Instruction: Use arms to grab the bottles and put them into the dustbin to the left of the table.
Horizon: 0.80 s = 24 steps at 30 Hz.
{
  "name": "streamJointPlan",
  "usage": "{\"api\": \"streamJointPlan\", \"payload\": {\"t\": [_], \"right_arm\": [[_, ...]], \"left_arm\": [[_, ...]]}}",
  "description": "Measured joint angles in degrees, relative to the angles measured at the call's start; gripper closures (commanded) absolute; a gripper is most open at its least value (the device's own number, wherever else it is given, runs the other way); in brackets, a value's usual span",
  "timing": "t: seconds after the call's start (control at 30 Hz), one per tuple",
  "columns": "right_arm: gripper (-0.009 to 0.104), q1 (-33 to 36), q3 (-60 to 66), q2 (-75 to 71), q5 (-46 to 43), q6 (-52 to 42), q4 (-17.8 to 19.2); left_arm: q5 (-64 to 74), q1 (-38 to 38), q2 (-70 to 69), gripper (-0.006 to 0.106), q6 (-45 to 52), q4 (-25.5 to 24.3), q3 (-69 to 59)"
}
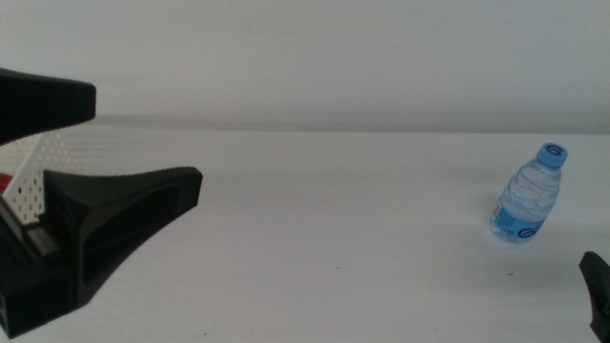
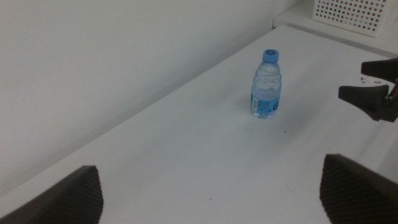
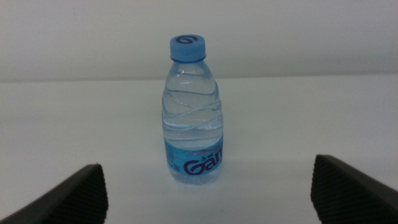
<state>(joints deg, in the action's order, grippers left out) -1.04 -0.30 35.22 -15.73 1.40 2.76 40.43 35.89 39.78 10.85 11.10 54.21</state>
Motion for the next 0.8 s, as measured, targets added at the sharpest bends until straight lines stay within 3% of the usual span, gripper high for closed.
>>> {"api": "streamJointPlan", "payload": {"t": [0.23,0.47,0.8], "right_arm": [[0.008,0.0,0.0,11.2,-8.3,-4.8,0.0],[0.008,0.0,0.0,23.8,-24.2,-6.0,0.0],[0.008,0.0,0.2,38.8,-30.3,-3.1,0.0]], "left_arm": [[0.0,0.0,0.0,0.007,0.0,0.0,0.0],[-0.1,0.0,0.0,0.007,0.0,0.0,0.0],[-0.9,0.0,0.0,0.007,0.0,0.0,0.0]]}}
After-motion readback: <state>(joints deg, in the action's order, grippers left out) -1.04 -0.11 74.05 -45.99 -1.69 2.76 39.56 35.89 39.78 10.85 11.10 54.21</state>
